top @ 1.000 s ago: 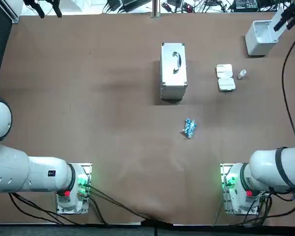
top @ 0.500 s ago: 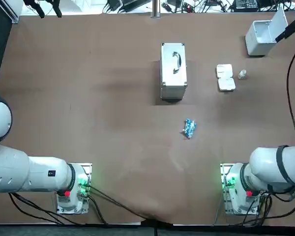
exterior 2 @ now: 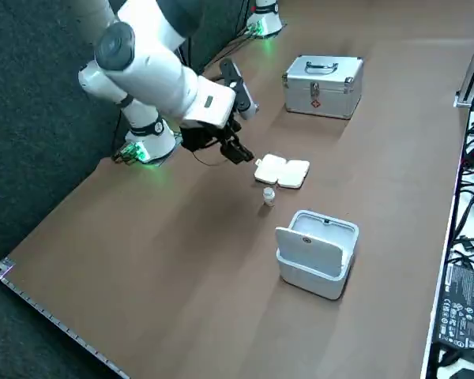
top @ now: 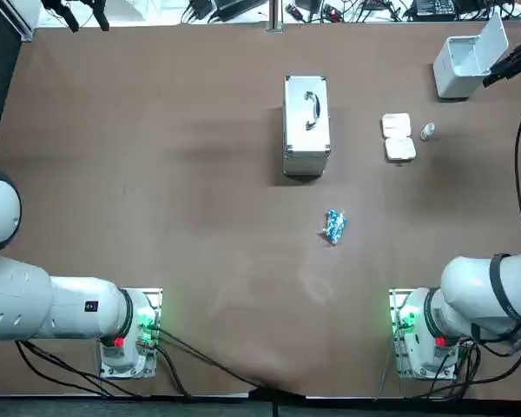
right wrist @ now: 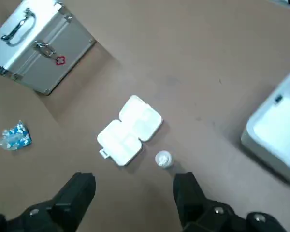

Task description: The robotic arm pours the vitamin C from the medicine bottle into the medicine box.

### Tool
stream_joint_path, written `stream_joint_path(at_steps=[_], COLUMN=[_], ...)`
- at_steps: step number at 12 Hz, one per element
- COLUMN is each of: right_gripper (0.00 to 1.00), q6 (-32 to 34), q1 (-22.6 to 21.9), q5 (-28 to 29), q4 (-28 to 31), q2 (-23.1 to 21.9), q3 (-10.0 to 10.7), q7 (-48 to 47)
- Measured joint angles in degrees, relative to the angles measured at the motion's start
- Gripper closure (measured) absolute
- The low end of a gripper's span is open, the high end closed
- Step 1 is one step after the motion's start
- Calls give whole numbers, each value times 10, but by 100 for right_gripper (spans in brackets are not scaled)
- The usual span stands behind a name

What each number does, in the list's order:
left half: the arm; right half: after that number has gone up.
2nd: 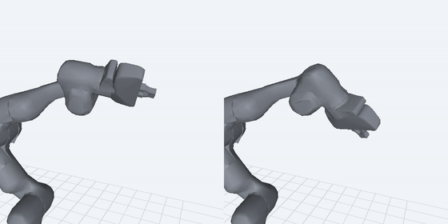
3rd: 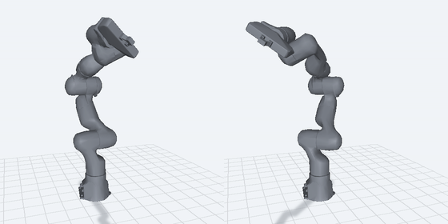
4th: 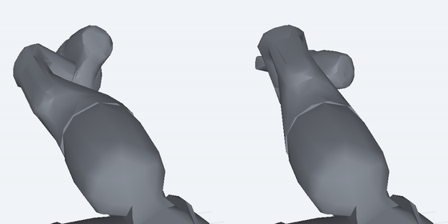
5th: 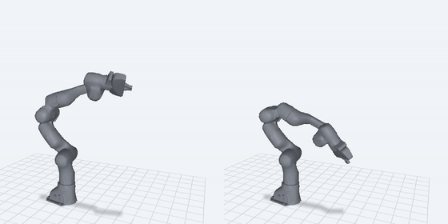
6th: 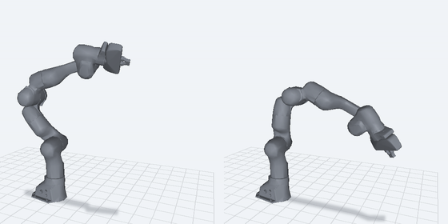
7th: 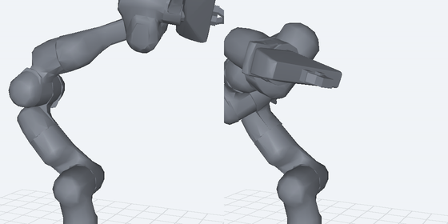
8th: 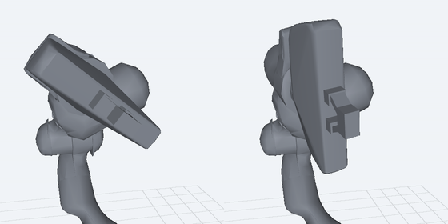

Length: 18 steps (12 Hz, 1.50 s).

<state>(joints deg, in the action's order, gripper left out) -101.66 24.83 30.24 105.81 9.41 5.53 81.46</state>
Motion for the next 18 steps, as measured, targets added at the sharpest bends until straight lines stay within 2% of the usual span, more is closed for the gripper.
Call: stream_joint_path(at_steps=[8,14,18], right_gripper=[0,0,0], q6=[-6,16,20], q1=[31,57,72], q5=[159,211,239], q4=[2,24,26], q2=[90,131,186], q3=[0,-1,-1], q7=[318,425,510])
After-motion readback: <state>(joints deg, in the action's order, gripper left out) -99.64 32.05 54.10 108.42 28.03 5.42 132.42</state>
